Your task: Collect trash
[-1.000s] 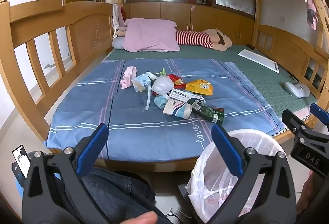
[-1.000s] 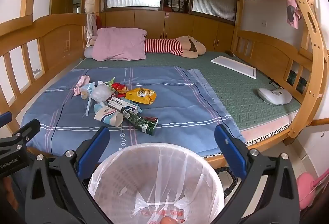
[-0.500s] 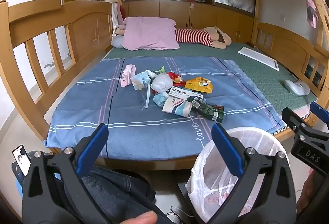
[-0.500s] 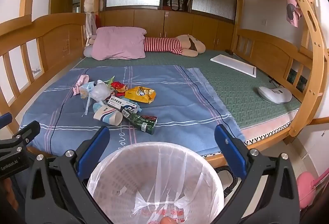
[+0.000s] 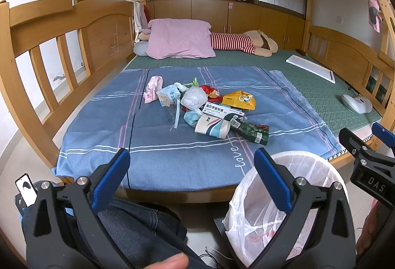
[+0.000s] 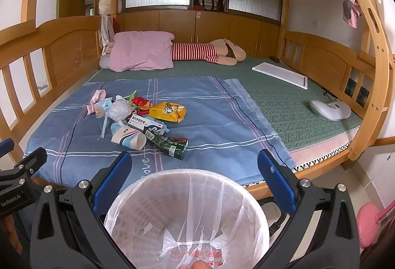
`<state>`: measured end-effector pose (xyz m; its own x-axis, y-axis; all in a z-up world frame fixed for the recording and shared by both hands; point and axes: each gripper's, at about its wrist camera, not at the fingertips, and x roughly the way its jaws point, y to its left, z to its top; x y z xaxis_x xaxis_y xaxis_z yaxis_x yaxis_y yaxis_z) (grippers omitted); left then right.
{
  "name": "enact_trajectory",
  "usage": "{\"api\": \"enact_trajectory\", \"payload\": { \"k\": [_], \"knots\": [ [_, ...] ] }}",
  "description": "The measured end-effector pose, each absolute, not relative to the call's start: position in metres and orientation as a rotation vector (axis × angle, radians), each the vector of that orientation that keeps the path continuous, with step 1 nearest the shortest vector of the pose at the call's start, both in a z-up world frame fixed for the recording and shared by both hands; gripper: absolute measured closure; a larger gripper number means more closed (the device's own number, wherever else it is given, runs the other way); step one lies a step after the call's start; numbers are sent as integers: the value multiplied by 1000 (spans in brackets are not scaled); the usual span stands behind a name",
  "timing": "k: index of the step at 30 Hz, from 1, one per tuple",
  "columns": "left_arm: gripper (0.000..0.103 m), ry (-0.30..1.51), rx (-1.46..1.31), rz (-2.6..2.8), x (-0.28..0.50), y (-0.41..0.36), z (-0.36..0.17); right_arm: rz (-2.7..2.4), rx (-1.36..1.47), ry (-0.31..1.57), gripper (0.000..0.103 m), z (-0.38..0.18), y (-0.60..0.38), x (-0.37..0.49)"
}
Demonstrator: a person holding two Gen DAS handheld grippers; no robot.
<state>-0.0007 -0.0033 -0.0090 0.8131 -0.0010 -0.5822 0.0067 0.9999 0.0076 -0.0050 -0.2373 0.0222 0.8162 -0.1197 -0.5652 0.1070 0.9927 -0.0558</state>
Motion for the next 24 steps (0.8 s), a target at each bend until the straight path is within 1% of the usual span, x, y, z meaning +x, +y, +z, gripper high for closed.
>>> {"api": "enact_trajectory", "payload": {
  "k": [24],
  "knots": [
    [3,618,8,-5,-5,-10,-13,-124,-11,601,3,20,-238,-5]
  ]
}}
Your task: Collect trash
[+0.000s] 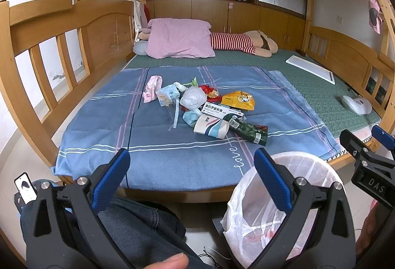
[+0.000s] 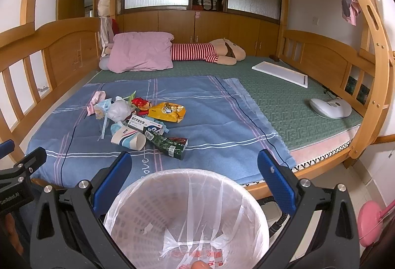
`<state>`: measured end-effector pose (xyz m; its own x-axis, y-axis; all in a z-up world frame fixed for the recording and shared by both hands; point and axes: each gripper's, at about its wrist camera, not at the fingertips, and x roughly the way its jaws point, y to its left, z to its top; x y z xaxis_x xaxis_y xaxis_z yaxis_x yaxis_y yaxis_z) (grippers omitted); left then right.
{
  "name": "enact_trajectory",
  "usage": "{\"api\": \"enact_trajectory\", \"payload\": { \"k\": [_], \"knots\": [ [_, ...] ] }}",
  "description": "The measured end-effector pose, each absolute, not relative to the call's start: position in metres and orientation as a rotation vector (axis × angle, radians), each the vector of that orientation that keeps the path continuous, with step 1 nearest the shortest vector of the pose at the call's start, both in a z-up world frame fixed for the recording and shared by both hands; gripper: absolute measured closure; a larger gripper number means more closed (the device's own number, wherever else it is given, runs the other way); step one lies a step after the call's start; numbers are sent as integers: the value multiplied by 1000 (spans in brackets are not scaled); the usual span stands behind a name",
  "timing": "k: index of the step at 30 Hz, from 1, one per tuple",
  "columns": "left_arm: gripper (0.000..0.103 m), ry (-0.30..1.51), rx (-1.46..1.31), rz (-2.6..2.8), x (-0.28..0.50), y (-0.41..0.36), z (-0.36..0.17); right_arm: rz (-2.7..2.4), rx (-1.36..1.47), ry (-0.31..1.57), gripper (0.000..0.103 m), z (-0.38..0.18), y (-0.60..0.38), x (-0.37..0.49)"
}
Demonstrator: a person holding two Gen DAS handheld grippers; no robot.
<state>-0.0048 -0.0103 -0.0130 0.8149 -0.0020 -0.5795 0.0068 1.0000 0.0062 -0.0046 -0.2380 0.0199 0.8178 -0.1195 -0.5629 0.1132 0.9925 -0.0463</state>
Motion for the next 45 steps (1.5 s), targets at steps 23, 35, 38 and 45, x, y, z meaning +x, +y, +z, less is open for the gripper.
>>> {"api": "enact_trajectory", "payload": {
  "k": [23,35,38,45],
  "knots": [
    [3,604,20,-4,4,-15,-2,-120,10,570,3,22,-255,-11],
    [26,746,35,-87,118,31,-30,-59,-32,693,3,7,-252,64],
    [44,810,22,-68,161,58,-46,8,-8,773,6,-14,-247,108],
    [15,885,-90,-83,255,117,-86,50,-48,1036,20,-78,-211,222]
  ]
}}
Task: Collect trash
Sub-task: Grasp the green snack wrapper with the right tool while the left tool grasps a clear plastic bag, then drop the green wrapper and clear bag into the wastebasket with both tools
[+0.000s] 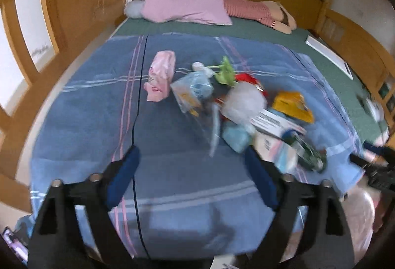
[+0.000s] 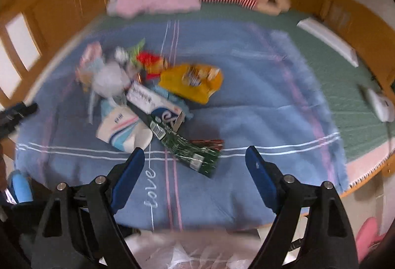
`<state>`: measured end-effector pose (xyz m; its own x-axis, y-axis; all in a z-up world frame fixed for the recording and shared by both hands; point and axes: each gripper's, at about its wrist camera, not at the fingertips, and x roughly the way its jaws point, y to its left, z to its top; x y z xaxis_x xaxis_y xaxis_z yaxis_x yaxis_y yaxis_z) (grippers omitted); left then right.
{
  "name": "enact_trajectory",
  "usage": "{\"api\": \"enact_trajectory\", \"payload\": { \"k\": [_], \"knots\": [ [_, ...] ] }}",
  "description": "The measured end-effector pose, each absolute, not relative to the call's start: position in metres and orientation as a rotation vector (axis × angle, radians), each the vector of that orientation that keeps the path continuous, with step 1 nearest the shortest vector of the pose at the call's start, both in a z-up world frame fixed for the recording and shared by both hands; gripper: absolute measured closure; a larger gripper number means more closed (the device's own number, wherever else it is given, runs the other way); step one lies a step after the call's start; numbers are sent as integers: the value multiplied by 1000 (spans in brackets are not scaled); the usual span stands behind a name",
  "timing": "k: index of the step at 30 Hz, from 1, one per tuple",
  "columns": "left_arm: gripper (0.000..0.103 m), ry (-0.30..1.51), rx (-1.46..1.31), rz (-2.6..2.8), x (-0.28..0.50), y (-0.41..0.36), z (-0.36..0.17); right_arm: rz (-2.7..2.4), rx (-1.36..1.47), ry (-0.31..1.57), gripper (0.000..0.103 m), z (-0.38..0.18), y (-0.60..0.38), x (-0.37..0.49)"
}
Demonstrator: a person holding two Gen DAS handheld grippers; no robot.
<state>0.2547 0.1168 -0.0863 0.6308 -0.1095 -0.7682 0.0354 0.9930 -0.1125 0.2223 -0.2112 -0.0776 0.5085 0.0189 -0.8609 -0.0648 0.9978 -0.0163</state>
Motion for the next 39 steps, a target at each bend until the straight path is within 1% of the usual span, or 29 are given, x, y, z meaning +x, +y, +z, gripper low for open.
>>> {"api": "enact_trajectory", "payload": {
  "k": [2,4,7,8,9,10,11,12,13,14,15,16,17,19,22,25,27,31,34,36,39],
  "knots": [
    [15,919,-149,-109,279,136,-101,44,-177,1158,20,-110,-192,252],
    [15,952,-215,-118,303,152,-115,34,-287,1227,20,-135,-179,266],
    [11,992,-314,-166,337,163,-129,25,-382,1280,20,-160,-168,280],
    [10,997,-348,-177,347,165,-133,26,-387,1287,22,-165,-167,284],
    [9,1001,-384,-182,358,166,-138,36,-376,1292,38,-169,-166,287],
    [9,1006,-412,-190,368,165,-144,51,-350,1307,63,-172,-167,288],
    [9,1010,-427,-199,374,164,-148,55,-331,1319,73,-175,-167,289],
    [9,1025,-445,-213,383,161,-157,69,-291,1336,79,-175,-169,288],
    [9,1047,-455,-222,389,158,-165,81,-266,1333,82,-173,-170,285],
    [10,1079,-466,-232,394,155,-174,89,-250,1320,82,-167,-171,281],
    [17,1106,-490,-244,399,152,-184,89,-235,1305,82,-161,-170,278],
    [30,1123,-515,-255,401,151,-192,93,-213,1292,82,-155,-172,274],
    [37,1144,-543,-269,404,150,-200,101,-175,1274,82,-146,-176,268],
    [71,1200,-574,-296,408,144,-213,109,-128,1245,82,-132,-180,259],
    [86,1196,-517,-275,403,134,-216,124,-51,1172,82,-105,-190,242],
    [90,1151,-493,-249,387,127,-204,115,24,1099,82,-86,-203,222],
    [91,1107,-455,-220,375,125,-188,125,107,1043,82,-75,-216,207],
    [91,957,-335,-170,342,128,-136,148,223,929,82,-49,-232,167],
    [91,851,-326,-236,308,126,-95,185,244,839,82,-25,-239,130],
    [91,803,-316,-316,285,117,-75,181,230,814,82,-11,-245,105],
    [91,760,-279,-439,255,91,-57,158,226,832,82,-4,-253,82]
  ]
}}
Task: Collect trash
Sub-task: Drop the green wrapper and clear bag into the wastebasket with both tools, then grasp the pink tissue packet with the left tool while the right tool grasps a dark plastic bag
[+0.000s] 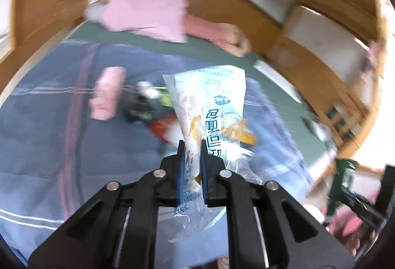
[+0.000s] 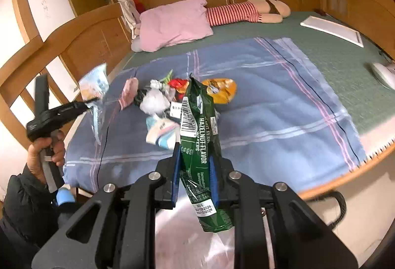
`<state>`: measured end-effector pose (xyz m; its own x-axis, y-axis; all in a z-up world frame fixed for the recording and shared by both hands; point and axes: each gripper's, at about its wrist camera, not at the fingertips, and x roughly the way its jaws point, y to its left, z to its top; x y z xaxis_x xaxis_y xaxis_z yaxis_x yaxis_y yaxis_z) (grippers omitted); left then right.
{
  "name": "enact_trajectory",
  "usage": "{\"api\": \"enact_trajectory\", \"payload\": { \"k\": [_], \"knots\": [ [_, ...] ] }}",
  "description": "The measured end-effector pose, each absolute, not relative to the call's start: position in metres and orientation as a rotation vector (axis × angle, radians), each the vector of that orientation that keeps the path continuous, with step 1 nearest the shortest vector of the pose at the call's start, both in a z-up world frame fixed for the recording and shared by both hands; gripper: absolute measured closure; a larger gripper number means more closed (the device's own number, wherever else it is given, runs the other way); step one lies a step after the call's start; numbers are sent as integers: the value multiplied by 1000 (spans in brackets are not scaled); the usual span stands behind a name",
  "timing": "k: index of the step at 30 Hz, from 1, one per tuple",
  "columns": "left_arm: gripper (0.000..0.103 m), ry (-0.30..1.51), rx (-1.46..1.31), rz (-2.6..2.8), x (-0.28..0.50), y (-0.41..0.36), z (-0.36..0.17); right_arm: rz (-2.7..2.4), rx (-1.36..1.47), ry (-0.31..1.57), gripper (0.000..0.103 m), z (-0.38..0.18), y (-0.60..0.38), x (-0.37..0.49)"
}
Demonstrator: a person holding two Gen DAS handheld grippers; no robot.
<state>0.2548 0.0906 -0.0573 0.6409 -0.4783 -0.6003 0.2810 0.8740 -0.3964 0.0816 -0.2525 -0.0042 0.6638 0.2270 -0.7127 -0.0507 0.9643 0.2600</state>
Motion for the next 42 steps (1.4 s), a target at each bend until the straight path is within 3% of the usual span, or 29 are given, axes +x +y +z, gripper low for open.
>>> {"api": "enact_trajectory", "payload": {
  "k": [3,5,7,9,12,14,15,16,17,21,29,31,37,42],
  "knots": [
    [91,776,-285,-584,231,61,-55,100,200,925,81,-13,-259,63],
    [91,792,-276,-683,214,39,-54,49,162,1027,72,-29,-260,52],
    [91,805,-251,-778,196,12,-57,-16,133,1048,36,-33,-265,39],
    [91,825,-240,-879,182,-10,-61,-89,149,977,23,-21,-277,23],
    [91,879,-256,-1073,158,-44,-69,-203,336,825,22,11,-317,2],
    [83,922,-237,-1194,134,-67,-76,-234,419,765,19,25,-332,-6],
    [59,950,-216,-1245,121,-81,-82,-257,446,725,19,34,-339,-10],
    [24,973,-205,-1268,114,-91,-89,-269,445,710,19,40,-342,-11],
    [16,1000,-194,-1276,108,-99,-95,-284,428,695,19,44,-342,-11],
    [14,1017,-116,-1151,116,-95,-93,-265,380,695,17,44,-330,-2],
    [12,829,84,-172,219,43,-23,-101,326,835,17,20,-248,100],
    [6,774,13,-96,221,89,-21,-30,341,870,17,7,-216,133],
    [6,817,-254,175,247,227,-49,182,350,991,17,-37,-88,247],
    [6,880,-460,202,243,271,-64,217,315,1020,17,-68,-3,334]
  ]
}}
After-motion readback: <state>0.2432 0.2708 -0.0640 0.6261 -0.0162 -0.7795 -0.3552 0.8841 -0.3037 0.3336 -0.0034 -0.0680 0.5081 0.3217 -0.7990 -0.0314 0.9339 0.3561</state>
